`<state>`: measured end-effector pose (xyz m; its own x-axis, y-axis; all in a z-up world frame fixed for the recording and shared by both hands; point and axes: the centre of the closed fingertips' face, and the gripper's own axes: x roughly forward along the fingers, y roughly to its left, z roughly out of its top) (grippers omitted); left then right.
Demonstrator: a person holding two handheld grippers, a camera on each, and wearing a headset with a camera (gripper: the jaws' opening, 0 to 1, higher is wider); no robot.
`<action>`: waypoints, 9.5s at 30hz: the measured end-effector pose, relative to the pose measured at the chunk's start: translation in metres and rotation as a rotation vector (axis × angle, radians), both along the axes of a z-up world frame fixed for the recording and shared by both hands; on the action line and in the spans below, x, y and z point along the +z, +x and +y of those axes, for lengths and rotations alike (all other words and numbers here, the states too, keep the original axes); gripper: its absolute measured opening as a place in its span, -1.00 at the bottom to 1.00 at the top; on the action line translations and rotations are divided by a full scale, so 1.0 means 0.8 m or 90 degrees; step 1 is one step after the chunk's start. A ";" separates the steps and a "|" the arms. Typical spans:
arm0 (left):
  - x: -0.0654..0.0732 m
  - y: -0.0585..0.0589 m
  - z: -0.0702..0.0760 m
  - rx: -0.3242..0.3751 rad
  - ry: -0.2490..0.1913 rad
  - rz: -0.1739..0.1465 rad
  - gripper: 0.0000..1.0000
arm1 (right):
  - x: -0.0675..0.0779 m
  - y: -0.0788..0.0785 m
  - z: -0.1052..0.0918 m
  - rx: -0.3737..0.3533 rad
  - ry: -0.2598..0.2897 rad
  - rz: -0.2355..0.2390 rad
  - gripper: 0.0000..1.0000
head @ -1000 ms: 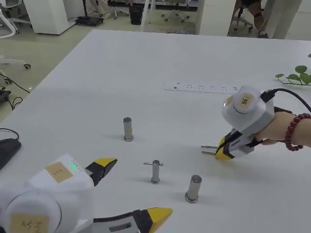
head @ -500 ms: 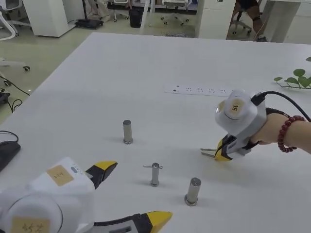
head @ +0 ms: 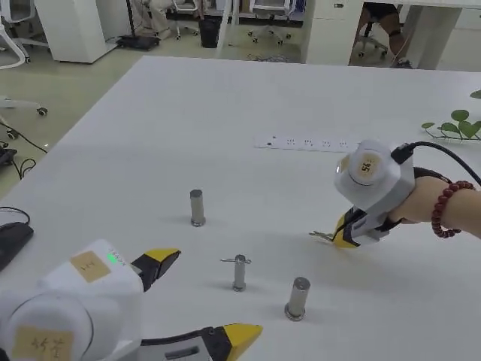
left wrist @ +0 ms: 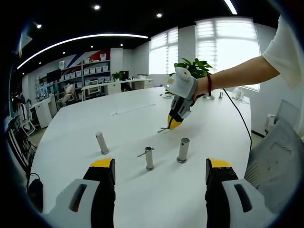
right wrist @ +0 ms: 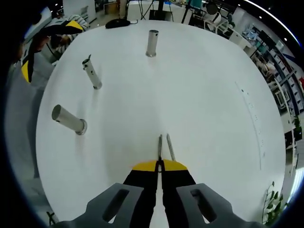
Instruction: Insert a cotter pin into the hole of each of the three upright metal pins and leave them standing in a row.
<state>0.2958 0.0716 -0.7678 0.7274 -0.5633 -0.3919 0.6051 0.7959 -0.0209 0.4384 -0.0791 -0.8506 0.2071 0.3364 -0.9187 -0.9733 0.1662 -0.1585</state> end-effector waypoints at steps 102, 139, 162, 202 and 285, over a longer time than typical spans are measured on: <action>0.033 0.025 -0.072 -0.023 -0.244 0.173 -0.99 | 0.120 -0.156 0.111 0.181 0.178 -0.121 -0.92; 0.027 -0.009 -0.077 -0.163 -0.145 0.118 -0.99 | 0.119 -0.180 0.083 0.077 0.343 0.136 -0.65; 0.034 -0.045 -0.100 -0.285 -0.135 0.102 -0.99 | 0.104 -0.227 0.076 0.158 0.352 0.247 -0.72; 0.030 -0.041 -0.101 -0.260 -0.127 0.078 -0.89 | 0.105 -0.228 0.084 0.209 0.326 0.169 -0.91; -0.070 0.041 -0.122 -0.118 0.015 0.082 -0.64 | 0.030 -0.131 0.010 0.167 0.006 0.020 -0.91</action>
